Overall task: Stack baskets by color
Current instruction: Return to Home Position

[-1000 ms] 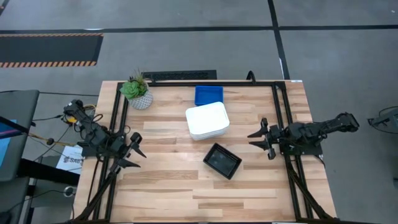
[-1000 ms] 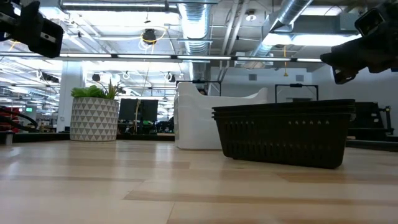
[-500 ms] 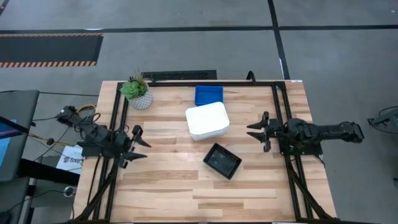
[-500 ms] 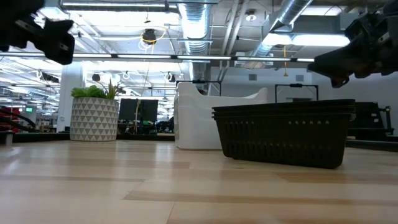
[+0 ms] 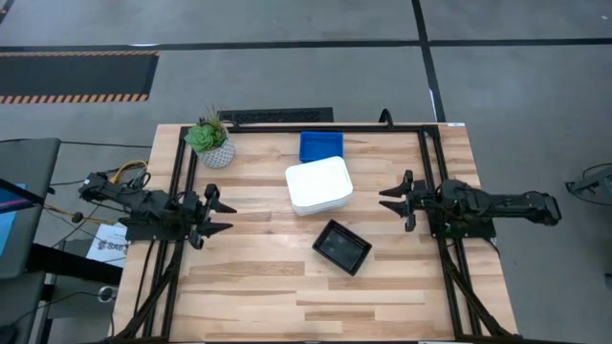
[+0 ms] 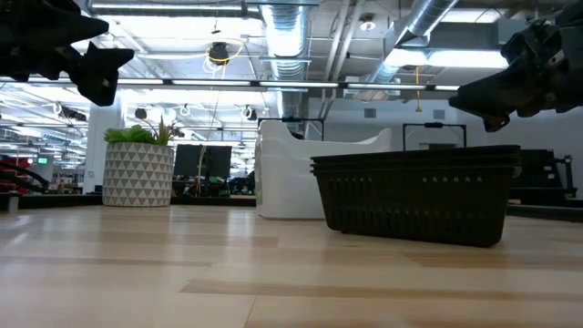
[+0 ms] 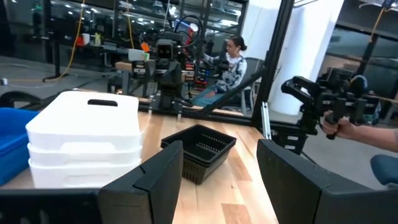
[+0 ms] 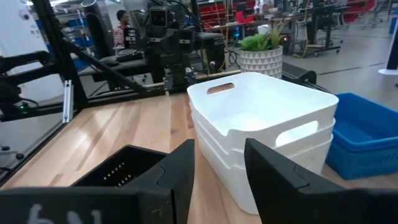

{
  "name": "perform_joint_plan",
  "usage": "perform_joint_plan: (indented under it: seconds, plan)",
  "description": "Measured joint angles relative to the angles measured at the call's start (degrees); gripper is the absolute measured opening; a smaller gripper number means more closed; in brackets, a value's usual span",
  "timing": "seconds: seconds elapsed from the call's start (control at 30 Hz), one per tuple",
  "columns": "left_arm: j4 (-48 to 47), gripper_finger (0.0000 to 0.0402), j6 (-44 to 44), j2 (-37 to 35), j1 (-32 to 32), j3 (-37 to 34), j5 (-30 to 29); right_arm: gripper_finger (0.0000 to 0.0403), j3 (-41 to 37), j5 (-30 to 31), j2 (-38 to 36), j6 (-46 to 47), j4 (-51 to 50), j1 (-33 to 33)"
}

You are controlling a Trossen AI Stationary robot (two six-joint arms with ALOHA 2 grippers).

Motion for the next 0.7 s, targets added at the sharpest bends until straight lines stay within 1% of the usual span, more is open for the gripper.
perform_joint_plan:
  seconds: [0.7]
  plan:
    - [0.02,0.0197,0.14,0.0,0.21,0.0,-0.42,0.0164,0.01,0.02,0.0,0.6,0.3,0.02]
